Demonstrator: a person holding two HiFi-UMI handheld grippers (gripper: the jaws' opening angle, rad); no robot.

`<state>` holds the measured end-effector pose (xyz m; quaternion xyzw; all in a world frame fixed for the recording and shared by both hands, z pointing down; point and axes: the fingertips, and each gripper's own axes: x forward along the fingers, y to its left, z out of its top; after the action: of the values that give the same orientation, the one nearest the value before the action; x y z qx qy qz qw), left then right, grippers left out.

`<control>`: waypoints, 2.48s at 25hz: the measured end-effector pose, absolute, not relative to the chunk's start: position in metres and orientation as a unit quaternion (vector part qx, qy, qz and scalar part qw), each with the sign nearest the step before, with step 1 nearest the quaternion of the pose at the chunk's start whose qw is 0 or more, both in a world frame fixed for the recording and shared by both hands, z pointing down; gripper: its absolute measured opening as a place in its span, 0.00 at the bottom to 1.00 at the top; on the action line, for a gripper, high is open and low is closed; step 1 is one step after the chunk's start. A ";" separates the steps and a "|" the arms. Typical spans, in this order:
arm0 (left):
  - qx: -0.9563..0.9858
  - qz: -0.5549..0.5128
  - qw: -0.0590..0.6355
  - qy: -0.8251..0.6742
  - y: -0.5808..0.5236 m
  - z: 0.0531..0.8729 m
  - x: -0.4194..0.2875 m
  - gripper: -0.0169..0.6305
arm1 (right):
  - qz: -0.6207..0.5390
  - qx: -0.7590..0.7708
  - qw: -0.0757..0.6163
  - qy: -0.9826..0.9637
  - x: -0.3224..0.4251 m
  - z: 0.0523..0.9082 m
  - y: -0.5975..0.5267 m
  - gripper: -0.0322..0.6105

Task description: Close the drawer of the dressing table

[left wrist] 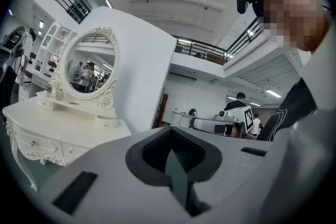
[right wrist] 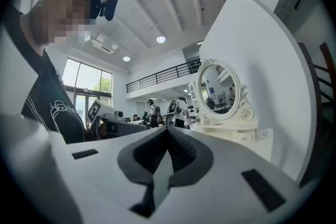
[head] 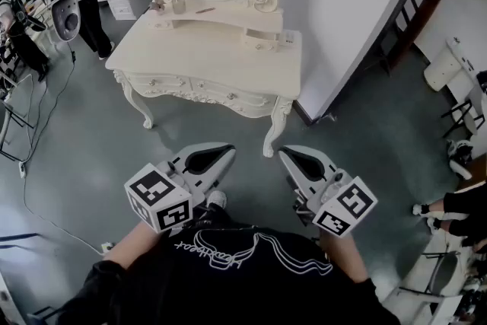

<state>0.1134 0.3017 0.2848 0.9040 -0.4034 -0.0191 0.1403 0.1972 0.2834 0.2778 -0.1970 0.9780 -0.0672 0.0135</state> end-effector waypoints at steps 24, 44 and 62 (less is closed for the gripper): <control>0.892 -0.018 0.163 -0.420 0.292 0.302 0.102 0.03 | -0.086 -0.234 -0.025 0.968 0.200 0.303 0.260 0.41; 0.895 -0.016 0.183 -0.407 0.163 0.327 0.051 0.03 | -0.118 -0.260 -0.034 0.958 0.155 0.333 0.134 0.39; 0.904 0.024 0.227 -0.361 -0.052 0.356 -0.049 0.03 | -0.172 -0.361 -0.061 0.915 0.074 0.358 -0.058 0.39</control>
<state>-0.0490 -0.0519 0.3556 0.9041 -0.3615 0.0241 0.2266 0.0739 -0.0580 0.3582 -0.3607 0.9146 -0.1722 -0.0607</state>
